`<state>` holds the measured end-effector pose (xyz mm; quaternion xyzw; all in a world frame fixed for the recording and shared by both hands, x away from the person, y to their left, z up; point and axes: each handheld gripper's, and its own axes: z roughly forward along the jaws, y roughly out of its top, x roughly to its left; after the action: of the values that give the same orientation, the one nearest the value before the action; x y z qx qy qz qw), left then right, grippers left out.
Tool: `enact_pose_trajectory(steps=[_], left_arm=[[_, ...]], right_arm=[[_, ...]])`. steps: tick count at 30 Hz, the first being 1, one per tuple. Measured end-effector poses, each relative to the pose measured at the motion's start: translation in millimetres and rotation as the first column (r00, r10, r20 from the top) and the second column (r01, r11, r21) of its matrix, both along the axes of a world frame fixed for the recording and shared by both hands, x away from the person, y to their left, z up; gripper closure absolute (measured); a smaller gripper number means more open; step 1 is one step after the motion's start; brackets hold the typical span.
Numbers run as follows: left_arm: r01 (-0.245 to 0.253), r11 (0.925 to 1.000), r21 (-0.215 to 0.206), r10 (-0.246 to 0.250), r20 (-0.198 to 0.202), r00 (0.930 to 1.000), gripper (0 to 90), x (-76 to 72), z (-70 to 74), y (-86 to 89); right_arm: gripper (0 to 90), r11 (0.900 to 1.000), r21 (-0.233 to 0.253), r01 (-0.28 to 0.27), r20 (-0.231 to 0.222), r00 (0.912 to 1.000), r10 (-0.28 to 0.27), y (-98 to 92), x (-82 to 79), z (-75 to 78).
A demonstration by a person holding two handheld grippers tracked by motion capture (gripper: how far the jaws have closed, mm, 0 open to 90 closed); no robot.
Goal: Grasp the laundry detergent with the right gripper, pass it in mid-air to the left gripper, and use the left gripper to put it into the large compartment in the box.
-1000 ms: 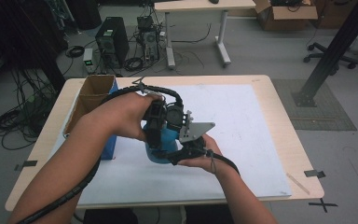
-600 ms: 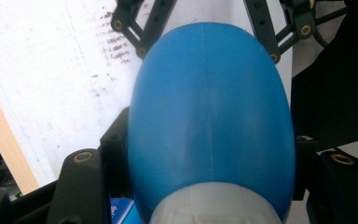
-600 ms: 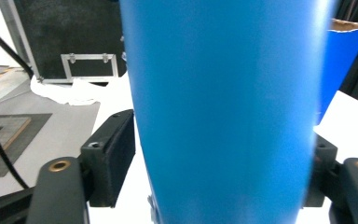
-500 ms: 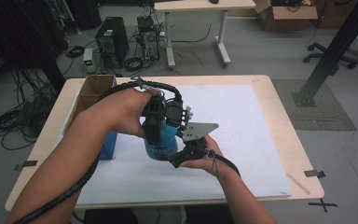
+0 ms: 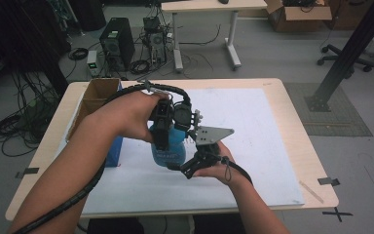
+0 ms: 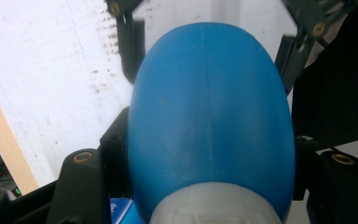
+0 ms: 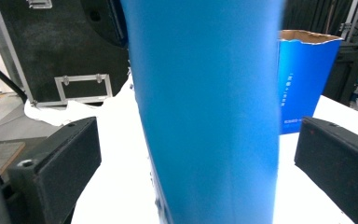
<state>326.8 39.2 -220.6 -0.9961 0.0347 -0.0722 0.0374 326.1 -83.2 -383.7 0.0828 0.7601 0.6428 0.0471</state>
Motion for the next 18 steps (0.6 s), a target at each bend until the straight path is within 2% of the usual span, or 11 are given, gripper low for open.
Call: enact_pose_trajectory(steps=[8,12,18], left_arm=[[-0.028,0.9996,0.005,0.028,0.009,0.9996,38.3,3.2,1.7,1.3],[-0.042,0.9988,0.027,0.042,-0.005,0.9991,38.3,5.3,2.4,0.6],[-0.078,0.9967,0.022,0.079,-0.022,0.9967,38.3,7.6,5.4,3.1]], right_arm=[[0.0,0.999,0.031,0.039,-0.003,0.9992,-0.039,-20.1,-1.5,5.5],[0.0,0.997,0.038,0.063,0.006,0.998,-0.063,-34.1,-3.3,7.2],[0.0,0.996,0.033,0.082,0.01,0.9966,-0.082,-47.8,-5.1,7.4]])
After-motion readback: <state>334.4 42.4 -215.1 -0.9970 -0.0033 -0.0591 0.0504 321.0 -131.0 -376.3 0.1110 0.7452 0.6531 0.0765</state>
